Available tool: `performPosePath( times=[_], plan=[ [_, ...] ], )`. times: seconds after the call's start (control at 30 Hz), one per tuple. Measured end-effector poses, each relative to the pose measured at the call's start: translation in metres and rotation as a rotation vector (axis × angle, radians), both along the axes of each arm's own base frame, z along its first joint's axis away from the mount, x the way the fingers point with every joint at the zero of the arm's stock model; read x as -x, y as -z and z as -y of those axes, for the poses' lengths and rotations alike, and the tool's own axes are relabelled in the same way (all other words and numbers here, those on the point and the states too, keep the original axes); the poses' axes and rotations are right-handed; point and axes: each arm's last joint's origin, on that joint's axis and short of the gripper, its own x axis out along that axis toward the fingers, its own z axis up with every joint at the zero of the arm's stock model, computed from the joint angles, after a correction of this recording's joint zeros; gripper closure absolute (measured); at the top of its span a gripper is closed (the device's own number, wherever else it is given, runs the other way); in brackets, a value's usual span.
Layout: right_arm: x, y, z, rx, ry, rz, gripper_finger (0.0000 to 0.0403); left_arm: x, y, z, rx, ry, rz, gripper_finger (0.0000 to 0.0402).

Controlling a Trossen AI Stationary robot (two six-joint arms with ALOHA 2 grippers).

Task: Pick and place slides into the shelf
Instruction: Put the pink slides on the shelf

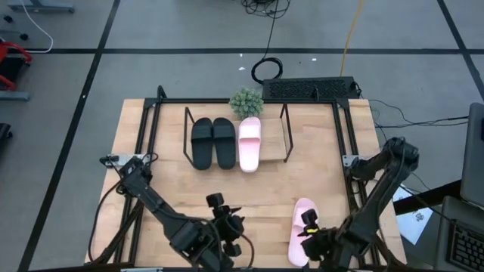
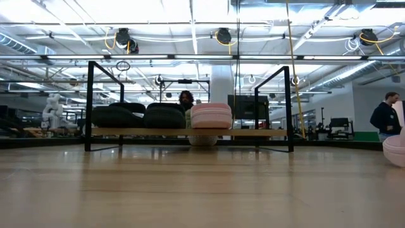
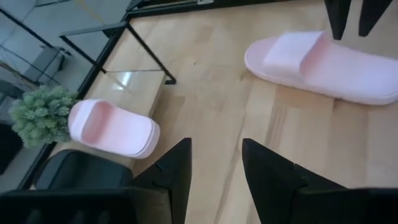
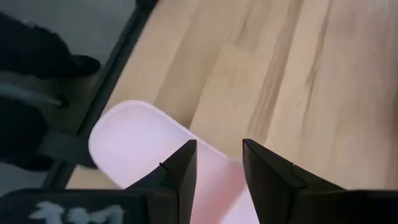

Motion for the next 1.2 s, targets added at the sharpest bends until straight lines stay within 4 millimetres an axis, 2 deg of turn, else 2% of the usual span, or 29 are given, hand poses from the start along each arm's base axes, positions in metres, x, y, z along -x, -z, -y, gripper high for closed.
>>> performPosePath(
  times=[0.17, 0.3, 0.5, 0.73, 0.93, 1.2],
  plan=[
    [-0.003, 0.016, -0.006, -0.078, 0.133, -0.08, 0.0282, 0.006, 0.005, 0.002, -0.008, -0.029, -0.015, 0.0256],
    [-0.001, 0.022, -0.007, -0.098, 0.199, -0.118, 0.0283, 0.006, 0.017, 0.002, -0.02, -0.044, -0.038, 0.0256],
    [0.002, 0.024, 0.001, -0.048, 0.291, -0.158, 0.0301, 0.006, 0.034, 0.001, -0.043, -0.063, -0.076, 0.0256],
    [0.002, 0.025, 0.008, -0.029, 0.359, -0.187, 0.0318, 0.007, 0.044, 0.001, -0.058, -0.078, -0.1, 0.0256],
    [-0.002, 0.025, 0.011, -0.058, 0.397, -0.21, 0.0305, 0.008, 0.045, 0.0, -0.06, -0.079, -0.101, 0.0256],
    [-0.004, 0.026, 0.013, -0.093, 0.448, -0.255, 0.0265, 0.008, 0.045, 0.0, -0.06, -0.078, -0.102, 0.0256]
  ],
)
